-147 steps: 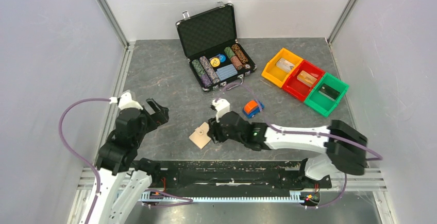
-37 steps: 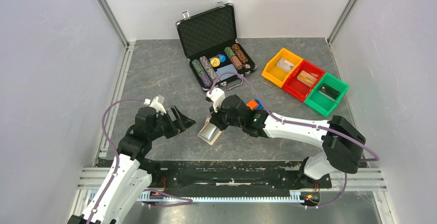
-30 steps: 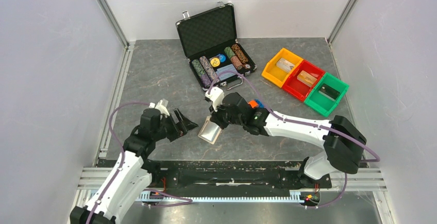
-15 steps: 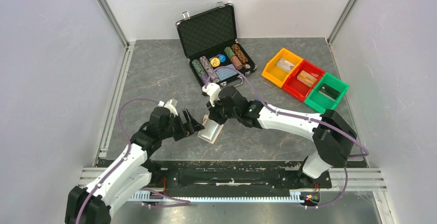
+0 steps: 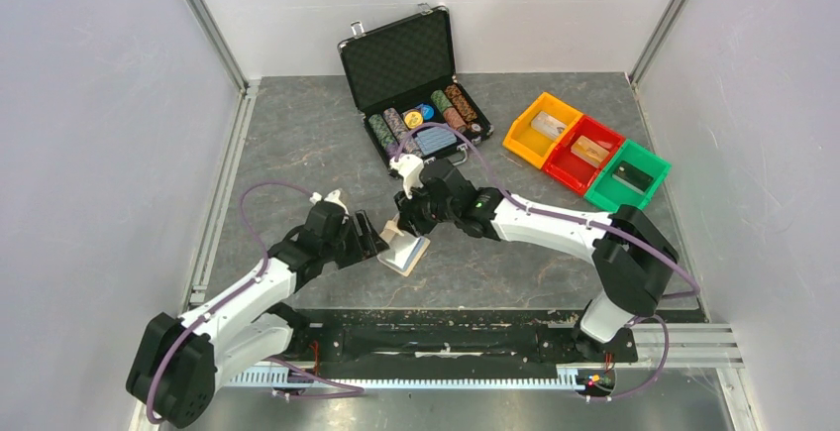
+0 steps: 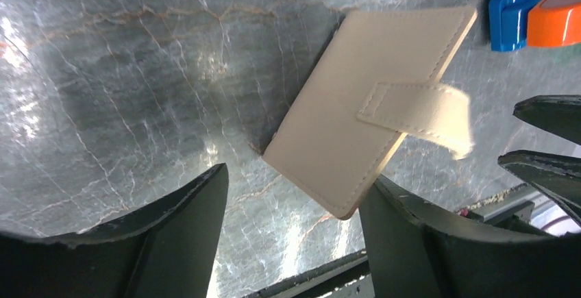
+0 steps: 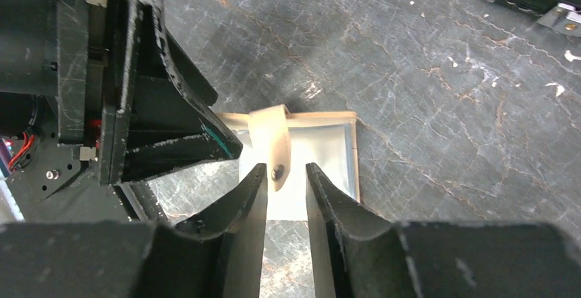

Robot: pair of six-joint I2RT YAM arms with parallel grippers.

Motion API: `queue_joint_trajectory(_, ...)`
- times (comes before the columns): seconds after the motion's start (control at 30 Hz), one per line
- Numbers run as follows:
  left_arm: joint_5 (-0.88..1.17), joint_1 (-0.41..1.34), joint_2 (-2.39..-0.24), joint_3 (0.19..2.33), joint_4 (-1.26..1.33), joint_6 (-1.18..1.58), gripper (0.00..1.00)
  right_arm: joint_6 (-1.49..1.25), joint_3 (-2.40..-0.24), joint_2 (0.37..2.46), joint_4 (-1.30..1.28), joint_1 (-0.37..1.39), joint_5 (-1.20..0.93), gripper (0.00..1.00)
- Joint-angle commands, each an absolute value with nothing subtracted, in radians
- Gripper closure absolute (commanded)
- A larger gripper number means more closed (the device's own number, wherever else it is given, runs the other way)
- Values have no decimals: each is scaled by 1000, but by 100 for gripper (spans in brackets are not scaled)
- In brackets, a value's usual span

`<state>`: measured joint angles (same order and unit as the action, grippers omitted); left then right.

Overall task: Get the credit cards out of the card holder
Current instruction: Open the card holder at the center of the board.

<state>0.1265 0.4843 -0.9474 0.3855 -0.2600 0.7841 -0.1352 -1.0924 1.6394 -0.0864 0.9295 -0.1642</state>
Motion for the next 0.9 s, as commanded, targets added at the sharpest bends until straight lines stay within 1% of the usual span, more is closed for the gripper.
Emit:
queue_joint_trajectory(0.0, 41, 488, -955, 430, -184, 727, 28, -192, -1079, 1582, -61, 899, -161, 65)
queue_joint_trajectory(0.07, 37, 488, -958, 426, -166, 724, 30, -221, -1029, 1544, -40, 886, -158, 57)
queue_joint_trajectory(0.13, 26, 488, -967, 431, -160, 721, 33, -242, -976, 1494, -13, 879, -158, 51)
queue_joint_trajectory(0.17, 23, 488, -973, 432, -155, 718, 36, -259, -944, 1471, -9, 879, -155, 49)
queue_joint_trajectory(0.2, 20, 488, -981, 434, -151, 715, 40, -271, -916, 1442, 26, 879, -152, 47)
queue_joint_trajectory(0.33, 27, 486, -999, 432, -156, 750, 61, -329, -793, 1338, 86, 879, -144, 44)
queue_joint_trajectory(0.43, 99, 486, -1000, 414, -135, 819, 78, -386, -715, 1267, 121, 880, -123, 43)
queue_joint_trajectory(0.53, 185, 486, -1001, 393, -120, 890, 90, -472, -636, 1203, 170, 879, -98, 43)
queue_joint_trajectory(0.7, 327, 486, -972, 301, -6, 1059, 97, -605, -497, 1148, 257, 880, -71, 42)
queue_joint_trajectory(0.77, 343, 488, -937, 267, 27, 1108, 98, -630, -466, 1133, 266, 879, -46, 42)
queue_joint_trajectory(0.87, 310, 488, -874, 234, 6, 1131, 97, -670, -436, 1120, 269, 879, -23, 43)
